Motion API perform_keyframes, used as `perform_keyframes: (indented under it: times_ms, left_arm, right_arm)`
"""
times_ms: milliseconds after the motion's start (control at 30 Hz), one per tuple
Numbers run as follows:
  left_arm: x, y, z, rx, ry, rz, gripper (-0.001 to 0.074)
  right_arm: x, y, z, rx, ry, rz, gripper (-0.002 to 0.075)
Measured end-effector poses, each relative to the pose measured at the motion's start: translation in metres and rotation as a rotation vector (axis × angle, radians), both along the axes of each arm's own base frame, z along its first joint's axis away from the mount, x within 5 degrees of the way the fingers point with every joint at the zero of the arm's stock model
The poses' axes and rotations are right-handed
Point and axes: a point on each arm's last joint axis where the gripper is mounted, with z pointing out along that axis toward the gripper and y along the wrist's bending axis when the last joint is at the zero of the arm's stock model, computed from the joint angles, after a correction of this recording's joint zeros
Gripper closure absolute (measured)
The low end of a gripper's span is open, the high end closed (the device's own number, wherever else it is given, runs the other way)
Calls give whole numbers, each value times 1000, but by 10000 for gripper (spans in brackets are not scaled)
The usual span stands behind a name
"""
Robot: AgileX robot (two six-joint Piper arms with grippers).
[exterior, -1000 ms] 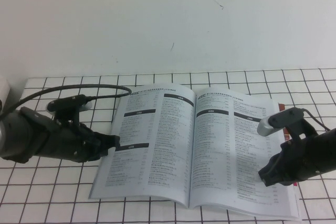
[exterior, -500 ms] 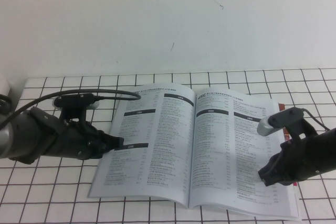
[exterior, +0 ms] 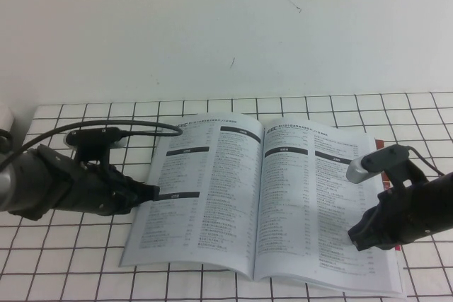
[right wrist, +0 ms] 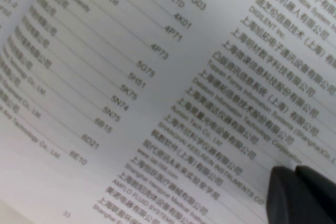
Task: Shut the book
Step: 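Close the open booklet and leave it lying on the table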
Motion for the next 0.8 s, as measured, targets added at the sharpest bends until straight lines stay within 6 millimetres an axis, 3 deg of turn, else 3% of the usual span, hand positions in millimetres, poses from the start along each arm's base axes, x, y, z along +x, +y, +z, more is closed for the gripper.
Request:
perform_keyframes:
  times_ms: [333,500,667,800]
  left_arm:
    - [-9,-16,4,-137,88,-69,739]
    - [-15,-26,40,-295,8,-116,739]
    - [-27,-47,80,-578,-97,-308,739]
    - [-38,-58,93,-707,-127,-465,739]
  right_arm:
    - [0,0,0,4,1,-3,729]
    - [1,1,0,19,6,-32,729]
    - [2,1,0,27,9,-44,729]
    - [1,2,1,30,8,-41,729]
